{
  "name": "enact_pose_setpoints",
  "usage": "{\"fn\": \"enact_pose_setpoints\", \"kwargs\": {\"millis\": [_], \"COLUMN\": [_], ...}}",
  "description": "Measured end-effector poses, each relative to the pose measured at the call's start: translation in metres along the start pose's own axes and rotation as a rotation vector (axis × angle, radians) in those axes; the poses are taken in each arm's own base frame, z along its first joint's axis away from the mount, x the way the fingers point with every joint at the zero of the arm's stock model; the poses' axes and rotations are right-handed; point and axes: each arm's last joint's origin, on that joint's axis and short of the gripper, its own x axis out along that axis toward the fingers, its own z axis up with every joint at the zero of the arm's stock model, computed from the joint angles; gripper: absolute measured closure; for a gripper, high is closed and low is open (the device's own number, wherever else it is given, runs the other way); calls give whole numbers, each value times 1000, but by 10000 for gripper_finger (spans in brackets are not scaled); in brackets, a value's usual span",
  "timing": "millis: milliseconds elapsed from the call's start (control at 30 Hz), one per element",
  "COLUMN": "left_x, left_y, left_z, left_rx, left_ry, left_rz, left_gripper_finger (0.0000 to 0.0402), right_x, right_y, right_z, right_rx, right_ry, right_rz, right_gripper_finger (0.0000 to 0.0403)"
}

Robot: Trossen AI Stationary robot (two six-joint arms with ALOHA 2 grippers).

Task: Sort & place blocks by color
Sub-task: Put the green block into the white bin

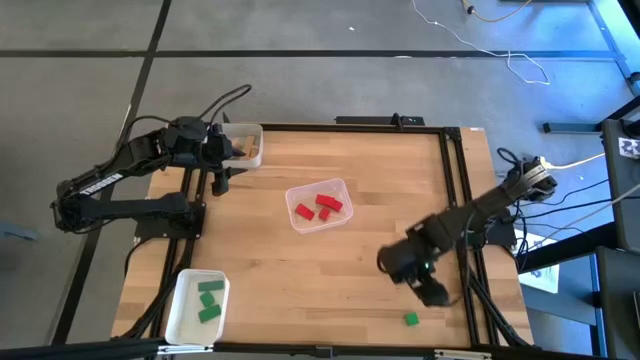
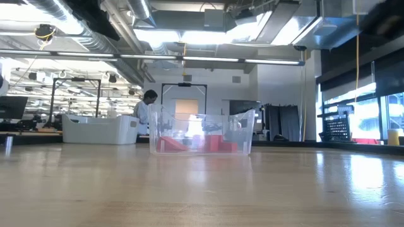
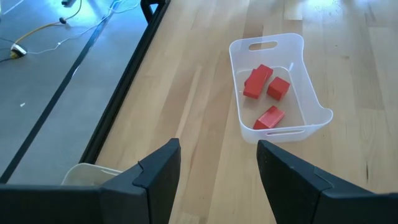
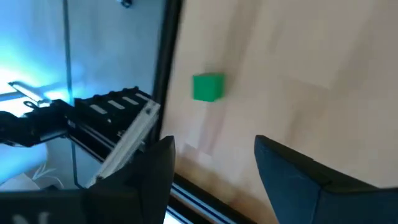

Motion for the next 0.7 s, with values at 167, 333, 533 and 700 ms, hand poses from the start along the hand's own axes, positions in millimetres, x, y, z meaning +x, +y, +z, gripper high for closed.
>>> {"fn": "enact_pose_setpoints", "kwargs": {"millis": [167,333,533,700], "left_x": [0,0,0,0], "left_y": [0,0,0,0], "left_z": [0,0,0,0], "left_rx": [0,0,0,0], "left_ry": [0,0,0,0], "left_rz": [0,0,0,0], "left_gripper_finger": [199,199,199,199], "right_x": [31,57,86,105], "right_y": [16,21,22,19], "right_z": [-4,-11,-22,-33], "right_rx": [-95,-111,-116,-88], "right_ry": [-50,-120,-178,-215], "right_rz": [-10,-98,-61,-79], "right_gripper_finger": [182,182,182,182]}}
